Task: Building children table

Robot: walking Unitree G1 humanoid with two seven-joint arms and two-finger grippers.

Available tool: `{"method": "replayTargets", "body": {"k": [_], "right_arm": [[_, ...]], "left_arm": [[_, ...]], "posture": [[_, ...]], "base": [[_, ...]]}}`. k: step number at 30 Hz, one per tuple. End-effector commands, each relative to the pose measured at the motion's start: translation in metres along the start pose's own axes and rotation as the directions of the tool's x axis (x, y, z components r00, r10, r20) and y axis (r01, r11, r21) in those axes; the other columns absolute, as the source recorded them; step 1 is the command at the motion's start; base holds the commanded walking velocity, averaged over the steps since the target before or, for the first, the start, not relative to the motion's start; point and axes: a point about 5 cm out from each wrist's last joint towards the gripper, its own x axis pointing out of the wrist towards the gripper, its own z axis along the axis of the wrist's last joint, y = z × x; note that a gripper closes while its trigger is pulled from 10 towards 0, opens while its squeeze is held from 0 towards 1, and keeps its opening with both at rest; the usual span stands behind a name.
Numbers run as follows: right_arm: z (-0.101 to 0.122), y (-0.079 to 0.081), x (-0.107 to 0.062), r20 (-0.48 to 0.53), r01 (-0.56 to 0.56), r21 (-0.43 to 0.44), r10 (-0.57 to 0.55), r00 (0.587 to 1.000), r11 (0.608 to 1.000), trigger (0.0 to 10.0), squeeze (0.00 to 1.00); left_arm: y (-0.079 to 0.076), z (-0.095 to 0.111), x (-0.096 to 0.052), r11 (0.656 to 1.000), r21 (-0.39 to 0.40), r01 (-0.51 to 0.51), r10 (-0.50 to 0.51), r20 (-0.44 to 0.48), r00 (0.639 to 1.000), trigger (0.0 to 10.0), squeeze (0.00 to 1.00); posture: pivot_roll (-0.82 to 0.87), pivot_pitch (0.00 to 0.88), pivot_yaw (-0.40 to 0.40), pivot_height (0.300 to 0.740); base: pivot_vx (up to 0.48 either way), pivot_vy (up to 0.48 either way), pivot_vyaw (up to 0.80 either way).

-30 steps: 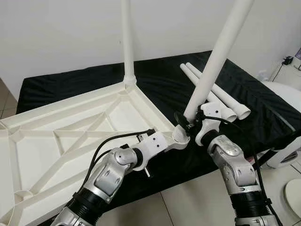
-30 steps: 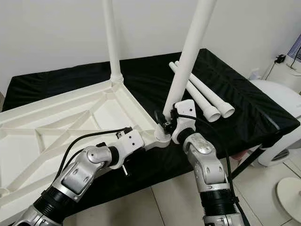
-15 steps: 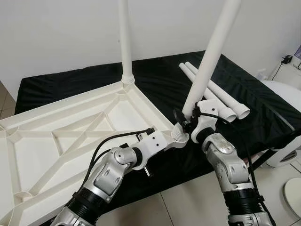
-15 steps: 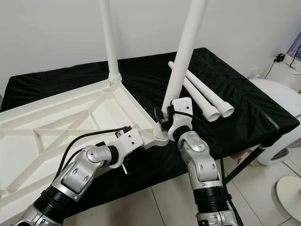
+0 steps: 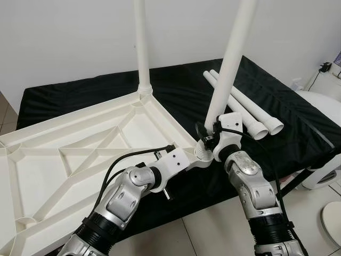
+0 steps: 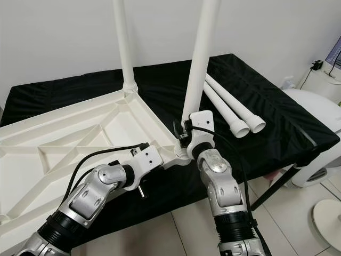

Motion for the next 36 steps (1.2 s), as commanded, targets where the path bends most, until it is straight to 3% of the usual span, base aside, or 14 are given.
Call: {"method": "replayTargets", "body": {"k": [1,12,36], "right_arm": [[-0.026,-0.007,-0.007,-0.118,0.047,-0.027,-0.050,0.992,0.998,10.0,0.00],[-0.034,-0.002,-0.021,-0.104,0.064,-0.030,-0.067,0.992,0.998,10.0,0.00],[-0.040,-0.008,-0.018,-0.139,0.132,0.027,-0.127,0.982,0.991,10.0,0.00]], "left_arm": [[0.001,-0.003,0.000,0.999,0.011,-0.033,0.033,-0.018,0.999,10.0,0.00],[0.002,-0.002,-0.001,0.999,0.011,-0.033,0.033,-0.015,0.999,10.0,0.00],[0.002,-0.001,-0.002,0.999,0.015,-0.030,0.030,-0.015,0.999,10.0,0.00]], "posture": [[-0.12,0.092,0.023,0.740],[-0.12,0.093,0.028,0.740],[-0.12,0.095,0.032,0.740]], "base": [[0.000,0.000,0.00],[0.000,0.000,0.00],[0.000,0.000,0.00]]}}
